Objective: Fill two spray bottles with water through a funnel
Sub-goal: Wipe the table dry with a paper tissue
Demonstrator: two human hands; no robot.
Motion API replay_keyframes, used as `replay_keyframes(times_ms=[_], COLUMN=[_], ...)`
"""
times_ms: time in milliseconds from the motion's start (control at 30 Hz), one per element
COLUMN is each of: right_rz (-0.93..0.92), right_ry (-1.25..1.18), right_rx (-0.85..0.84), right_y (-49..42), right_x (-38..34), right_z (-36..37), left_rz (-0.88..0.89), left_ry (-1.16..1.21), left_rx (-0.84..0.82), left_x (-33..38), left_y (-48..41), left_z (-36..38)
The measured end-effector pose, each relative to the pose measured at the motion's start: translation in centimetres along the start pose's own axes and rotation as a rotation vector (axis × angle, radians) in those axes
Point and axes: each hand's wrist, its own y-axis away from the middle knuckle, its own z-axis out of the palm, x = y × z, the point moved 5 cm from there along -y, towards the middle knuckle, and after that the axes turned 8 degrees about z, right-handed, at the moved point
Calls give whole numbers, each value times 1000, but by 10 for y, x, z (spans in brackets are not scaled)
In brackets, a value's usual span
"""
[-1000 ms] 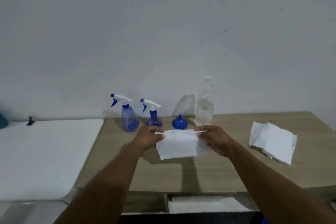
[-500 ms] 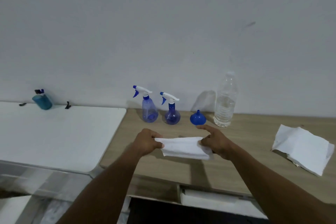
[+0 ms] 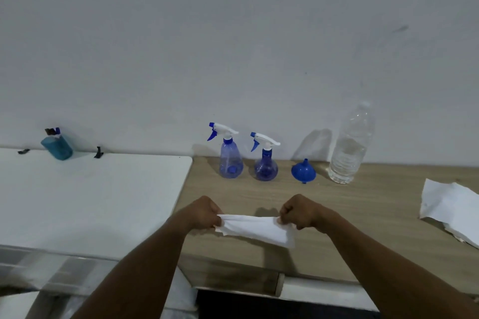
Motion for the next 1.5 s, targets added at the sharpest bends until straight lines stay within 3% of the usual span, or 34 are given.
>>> replay_keyframes(times_ms=[133,267,367,533,633,767,867,1067,1133,1300,1400,1500], right_rz=[-6,57,-33,-263,-293,-264,-249,-346,-457,-606,-530,-408], right_ry=[131,93,119,103,200,387,438,440,446,632,735,634], right_rx=[-60,-144,38,553,595,504,549,741,684,306,197,243], right_y=[-12,-31,-54,-72,-79,-95,-99,-89,-96,-130,-150,-152], right_x=[-25,-45,-69,-96,-88,-56,-36,-45,-63,-109,-106,-99], right_z=[15,20,9,0,23,67,90,94,97,134,147,142], left_rz=[-114,-65,29,264,301,397,318,300,288,322,305,257], left_ry=[30,-7,18,-147,-229,-491,-655,-517,-475,-457,-451,-439], left_rx=[-148,-99,100,460,465,417,311,396,415,447,432,392], left_x=[-31,-41,-38,-41,-67,-95,-105,-116,-118,-118,-123,-131], left_y=[-10,-27,-42,-70,-82,-88,-87,-78,-77,-80,-80,-78], left_z=[-12,-36,-63,-87,-73,-39,-19,-29,-36,-41,-39,-37])
